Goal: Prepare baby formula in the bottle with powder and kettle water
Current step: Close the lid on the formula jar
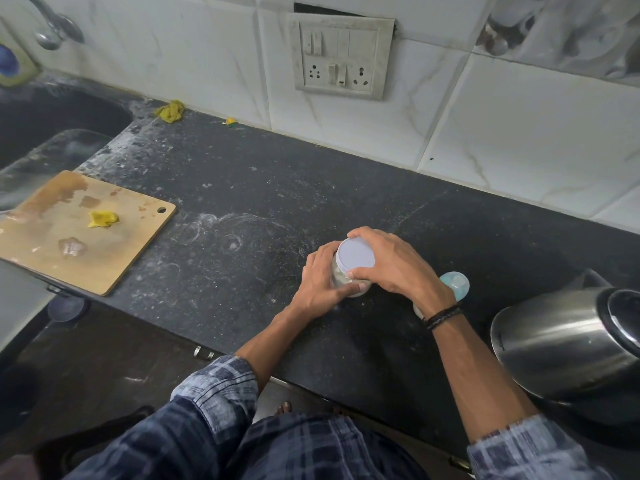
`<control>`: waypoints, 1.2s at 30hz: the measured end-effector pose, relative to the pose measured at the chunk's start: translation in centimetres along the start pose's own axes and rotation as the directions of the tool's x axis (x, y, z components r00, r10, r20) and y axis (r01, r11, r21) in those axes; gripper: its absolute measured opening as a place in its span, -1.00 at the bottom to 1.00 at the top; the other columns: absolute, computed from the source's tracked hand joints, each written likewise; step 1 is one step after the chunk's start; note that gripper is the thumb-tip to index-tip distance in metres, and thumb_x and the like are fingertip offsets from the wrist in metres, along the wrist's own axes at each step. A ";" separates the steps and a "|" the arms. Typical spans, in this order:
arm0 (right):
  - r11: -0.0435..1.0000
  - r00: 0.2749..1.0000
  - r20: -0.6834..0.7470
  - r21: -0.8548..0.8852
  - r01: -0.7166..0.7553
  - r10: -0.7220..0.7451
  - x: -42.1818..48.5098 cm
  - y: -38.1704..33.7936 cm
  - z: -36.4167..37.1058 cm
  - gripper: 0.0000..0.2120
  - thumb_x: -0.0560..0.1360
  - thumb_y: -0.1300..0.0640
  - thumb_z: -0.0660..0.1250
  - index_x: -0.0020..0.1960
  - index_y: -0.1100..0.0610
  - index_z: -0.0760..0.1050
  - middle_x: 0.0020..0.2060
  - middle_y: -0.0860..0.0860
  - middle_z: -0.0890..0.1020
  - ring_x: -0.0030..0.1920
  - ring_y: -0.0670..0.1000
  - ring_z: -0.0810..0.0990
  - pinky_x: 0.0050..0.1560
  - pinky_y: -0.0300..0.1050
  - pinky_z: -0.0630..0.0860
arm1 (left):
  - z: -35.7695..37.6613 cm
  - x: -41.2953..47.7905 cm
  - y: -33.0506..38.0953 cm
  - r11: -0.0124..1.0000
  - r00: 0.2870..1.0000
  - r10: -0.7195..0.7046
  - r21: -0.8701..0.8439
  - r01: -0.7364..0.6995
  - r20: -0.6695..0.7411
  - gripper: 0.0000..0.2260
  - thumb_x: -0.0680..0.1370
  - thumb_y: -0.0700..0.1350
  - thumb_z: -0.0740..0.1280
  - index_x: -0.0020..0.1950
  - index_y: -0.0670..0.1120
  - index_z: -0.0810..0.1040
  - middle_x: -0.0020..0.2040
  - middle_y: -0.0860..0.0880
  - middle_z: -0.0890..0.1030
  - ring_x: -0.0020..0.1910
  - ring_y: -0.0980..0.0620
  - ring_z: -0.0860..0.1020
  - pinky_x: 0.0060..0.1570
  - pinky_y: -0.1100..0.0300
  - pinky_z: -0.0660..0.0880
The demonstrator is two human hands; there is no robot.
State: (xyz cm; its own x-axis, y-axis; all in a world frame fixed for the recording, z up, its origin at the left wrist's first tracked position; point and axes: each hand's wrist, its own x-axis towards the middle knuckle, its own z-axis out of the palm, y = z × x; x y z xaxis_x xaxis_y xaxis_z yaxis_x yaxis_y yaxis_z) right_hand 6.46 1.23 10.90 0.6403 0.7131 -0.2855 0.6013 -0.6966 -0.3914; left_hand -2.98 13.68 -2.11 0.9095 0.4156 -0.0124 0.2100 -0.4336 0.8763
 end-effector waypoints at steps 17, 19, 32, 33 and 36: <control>1.000 0.998 -0.064 -0.017 0.001 -0.002 -0.6 0.7 -0.6 -0.33 0.49 -0.05 0.53 0.50 -0.09 0.30 0.43 -0.02 0.47 0.38 0.08 0.47 0.31 0.06 0.47 | 0.0 -0.1 -0.2 1.000 1.000 0.019 0.018 -0.018 -0.012 -0.22 0.33 0.37 0.42 0.48 0.12 0.33 0.38 0.14 0.41 0.35 0.03 0.31 0.38 -0.10 0.33; 0.999 0.997 -0.066 -0.017 0.031 -0.032 -0.7 0.6 -0.6 -0.33 0.49 0.00 0.53 0.51 -0.09 0.32 0.45 -0.05 0.45 0.40 0.08 0.45 0.34 0.05 0.44 | 0.0 -0.1 -0.1 1.000 1.000 0.017 0.013 -0.017 -0.010 -0.23 0.33 0.36 0.43 0.47 0.12 0.33 0.37 0.14 0.40 0.34 0.04 0.31 0.38 -0.09 0.33; 0.998 0.995 -0.094 -0.067 0.017 -0.023 -0.5 0.3 -0.4 -0.34 0.50 -0.07 0.51 0.52 -0.07 0.33 0.38 0.00 0.48 0.36 0.10 0.47 0.27 0.05 0.47 | 0.1 -0.1 -0.2 0.999 1.000 0.023 0.023 -0.023 -0.016 -0.23 0.34 0.37 0.41 0.48 0.11 0.33 0.37 0.16 0.40 0.34 0.05 0.31 0.37 -0.05 0.31; 0.998 0.997 -0.074 -0.064 0.024 -0.029 -0.4 0.2 -0.2 -0.33 0.49 -0.05 0.52 0.52 -0.08 0.33 0.40 -0.02 0.47 0.37 0.09 0.46 0.29 0.06 0.46 | 0.1 -0.1 -0.2 0.999 1.000 0.026 0.026 -0.025 -0.016 -0.22 0.33 0.37 0.41 0.48 0.11 0.34 0.36 0.16 0.40 0.33 0.05 0.31 0.36 -0.03 0.31; 0.997 0.997 -0.068 -0.080 0.016 -0.022 -0.3 0.1 0.6 -0.36 0.49 -0.06 0.52 0.50 -0.10 0.36 0.39 -0.03 0.46 0.37 0.08 0.44 0.30 0.05 0.46 | 0.0 -0.2 -0.1 0.999 0.999 0.031 0.027 -0.031 -0.018 -0.21 0.32 0.39 0.40 0.48 0.11 0.34 0.34 0.20 0.39 0.33 0.06 0.31 0.34 0.02 0.28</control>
State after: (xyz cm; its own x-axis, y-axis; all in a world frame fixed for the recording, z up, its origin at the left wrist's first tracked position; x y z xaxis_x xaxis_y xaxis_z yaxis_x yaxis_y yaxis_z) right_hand 6.06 1.01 10.44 0.6581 0.7210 -0.2172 0.6479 -0.6891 -0.3246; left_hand -3.13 13.64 -2.18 0.9088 0.4166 0.0237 0.1917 -0.4672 0.8631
